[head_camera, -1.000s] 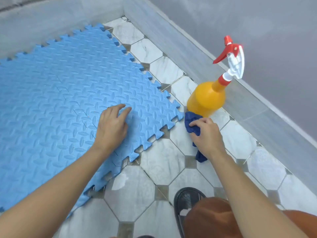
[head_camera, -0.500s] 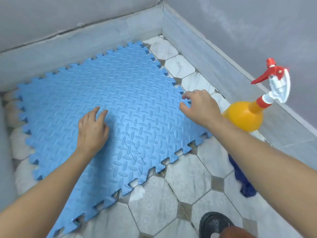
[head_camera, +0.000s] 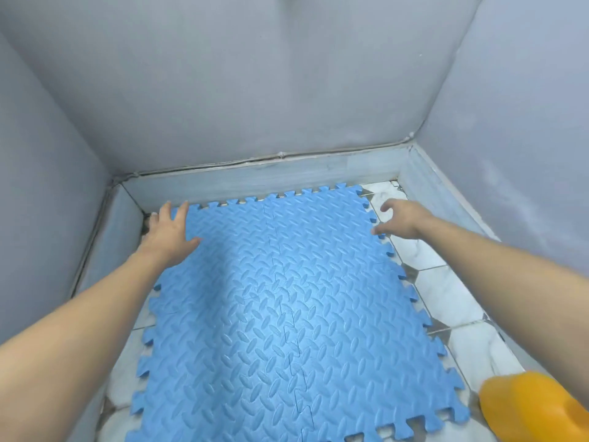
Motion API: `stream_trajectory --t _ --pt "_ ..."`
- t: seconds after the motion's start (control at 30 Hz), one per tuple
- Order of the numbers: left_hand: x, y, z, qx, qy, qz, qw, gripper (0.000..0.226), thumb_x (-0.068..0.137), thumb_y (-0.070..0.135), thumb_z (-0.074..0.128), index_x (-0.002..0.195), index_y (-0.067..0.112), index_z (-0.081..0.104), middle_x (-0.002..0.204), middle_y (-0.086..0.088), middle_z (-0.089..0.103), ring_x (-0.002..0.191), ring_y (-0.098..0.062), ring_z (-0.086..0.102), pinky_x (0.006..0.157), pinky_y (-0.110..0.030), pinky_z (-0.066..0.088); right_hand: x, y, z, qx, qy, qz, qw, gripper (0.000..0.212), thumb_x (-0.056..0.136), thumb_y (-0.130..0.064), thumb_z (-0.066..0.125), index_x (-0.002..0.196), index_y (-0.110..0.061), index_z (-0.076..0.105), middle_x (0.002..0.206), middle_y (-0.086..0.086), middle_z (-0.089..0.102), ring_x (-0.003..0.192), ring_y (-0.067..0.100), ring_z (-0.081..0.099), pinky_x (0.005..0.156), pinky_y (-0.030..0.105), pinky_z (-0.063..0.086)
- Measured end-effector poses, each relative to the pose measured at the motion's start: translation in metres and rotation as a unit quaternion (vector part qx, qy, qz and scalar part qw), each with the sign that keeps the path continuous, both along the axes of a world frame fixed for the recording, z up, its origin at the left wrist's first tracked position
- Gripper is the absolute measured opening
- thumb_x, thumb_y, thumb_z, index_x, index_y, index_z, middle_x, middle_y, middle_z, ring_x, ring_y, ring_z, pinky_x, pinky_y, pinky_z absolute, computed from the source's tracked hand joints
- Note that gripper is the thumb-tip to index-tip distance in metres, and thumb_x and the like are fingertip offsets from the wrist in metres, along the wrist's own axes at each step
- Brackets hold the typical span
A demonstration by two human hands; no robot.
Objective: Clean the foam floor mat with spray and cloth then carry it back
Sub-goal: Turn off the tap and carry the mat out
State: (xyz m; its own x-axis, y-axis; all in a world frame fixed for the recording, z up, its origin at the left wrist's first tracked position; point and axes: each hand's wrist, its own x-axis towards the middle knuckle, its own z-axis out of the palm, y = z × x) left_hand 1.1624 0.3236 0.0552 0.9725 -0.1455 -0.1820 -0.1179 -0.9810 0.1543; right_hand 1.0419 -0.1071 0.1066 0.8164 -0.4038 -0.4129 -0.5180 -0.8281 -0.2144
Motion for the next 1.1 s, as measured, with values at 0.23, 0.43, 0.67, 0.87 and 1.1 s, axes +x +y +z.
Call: stream_trajectory --t 0.23,0.43,0.67,0.87,1.1 --pt "0.029 0.023 -0.02 0.006 0.14 0.075 0.987 0.108 0.085 0.047 0.064 0.152 0.015 -0.014 0.155 -0.022 0.019 0.14 -0.036 0.028 0.111 -0.045 0.032 -0.024 -0.019 -0.124 0.095 0.04 -0.107 0.989 0.104 0.063 -0.055 0.084 0.141 -0.01 0.034 0.135 0.014 0.051 0.125 0.033 0.05 0.099 0.041 0.045" --pt "-0.007 0.04 -0.076 -0.077 0.189 0.234 0.951 0.105 0.088 0.05 0.058 0.15 0.0 -0.01 0.157 -0.017 0.02 0.143 -0.032 0.027 0.115 -0.035 0.026 -0.013 -0.025 -0.144 0.145 -0.044 -0.177 0.972 0.114 0.056 -0.034 0.095 0.146 -0.01 0.03 0.142 0.016 0.045 0.128 0.034 0.048 0.102 0.043 0.042" --pt "-0.021 0.061 -0.11 -0.294 0.141 0.402 0.856 0.095 0.064 0.064 0.064 0.136 0.004 0.046 0.134 -0.015 0.055 0.118 -0.034 0.055 0.101 -0.043 0.045 -0.003 -0.039 -0.12 0.262 -0.071 -0.271 0.923 0.069 0.061 -0.058 0.084 0.098 -0.004 0.063 0.093 0.009 0.062 0.083 0.028 0.061 0.073 0.036 0.049" --pt "-0.024 0.051 -0.077 -0.38 0.1 0.411 0.822 0.052 0.09 0.039 0.061 0.128 0.004 0.053 0.129 -0.013 0.056 0.115 -0.031 0.055 0.095 -0.035 0.041 -0.011 -0.032 -0.088 0.28 -0.146 -0.259 0.913 0.049 0.079 -0.051 0.073 0.062 -0.014 0.045 0.048 -0.003 0.042 0.045 0.016 0.041 0.049 0.028 0.028" --pt "-0.011 0.035 0.006 -0.426 -0.067 0.363 0.826 0.051 0.086 0.044 0.06 0.054 0.02 0.03 0.052 -0.001 0.033 0.05 -0.02 0.032 0.053 -0.033 0.024 -0.004 -0.035 -0.026 0.26 -0.284 -0.245 0.89 0.061 0.069 -0.056 0.08 0.098 -0.008 0.056 0.114 0.003 0.063 0.108 0.024 0.059 0.085 0.036 0.04"
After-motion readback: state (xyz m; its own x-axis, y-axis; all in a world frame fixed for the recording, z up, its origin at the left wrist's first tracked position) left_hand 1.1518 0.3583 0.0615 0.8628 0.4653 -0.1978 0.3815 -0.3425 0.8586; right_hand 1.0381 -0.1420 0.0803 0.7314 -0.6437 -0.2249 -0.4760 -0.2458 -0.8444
